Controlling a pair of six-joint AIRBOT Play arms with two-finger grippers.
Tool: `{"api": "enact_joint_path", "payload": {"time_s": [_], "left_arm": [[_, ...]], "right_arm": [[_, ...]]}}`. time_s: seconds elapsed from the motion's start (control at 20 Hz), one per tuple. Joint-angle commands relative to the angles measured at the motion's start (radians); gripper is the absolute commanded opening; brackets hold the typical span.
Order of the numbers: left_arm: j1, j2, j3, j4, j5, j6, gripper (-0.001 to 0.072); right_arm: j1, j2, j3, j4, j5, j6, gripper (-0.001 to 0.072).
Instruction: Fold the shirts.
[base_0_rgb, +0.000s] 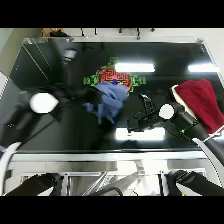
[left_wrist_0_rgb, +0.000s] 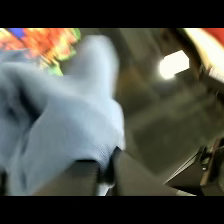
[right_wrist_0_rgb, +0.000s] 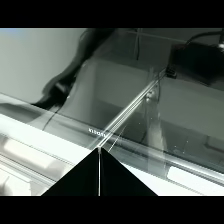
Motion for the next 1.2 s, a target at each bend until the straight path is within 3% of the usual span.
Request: {"api": "enact_joint_path", "payload": {"time_s": [0.0,0.05,0.25,0.35,0.55,0.75,0.9,1.15], "left_arm": [[-0.076,-0.159,0.016,0.018,0.045,-0.028,0.0716],[-0.055,-0.187,0.045,0.018,0.004,-0.056,0.068],[0.091,-0.196,0.18,0.02,-0.256,-0.025,0.0679],[0.171,-0.171,0.152,0.027,-0.34,0.0,0.0679],[0.299,-0.156,-0.08,-0.003,-0.23,0.005,0.0678],[0.354,-0.253,-0.195,-0.336,-0.038,0.177,0.066],[0.332,-0.358,-0.194,-0.493,0.079,0.239,0.066],[0.219,-0.55,-0.081,-0.534,0.165,0.261,0.066]], "right_arm": [[0.001,-0.001,0.0,0.004,-0.012,0.0,0.0018],[-0.001,-0.001,0.0,0.002,-0.013,-0.001,0.0018],[-0.105,0.0,0.053,-0.004,0.002,-0.066,0.0042],[-0.217,0.0,0.1,-0.004,0.004,-0.13,0.0398],[-0.474,-0.039,0.113,0.001,-0.058,-0.232,0.0409],[-0.602,-0.174,0.114,0.122,-0.112,-0.41,0.0409],[-0.603,-0.305,0.115,0.302,-0.229,-0.552,0.0409],[-0.532,-0.522,0.118,0.744,-0.369,-0.882,0.0409]]}}
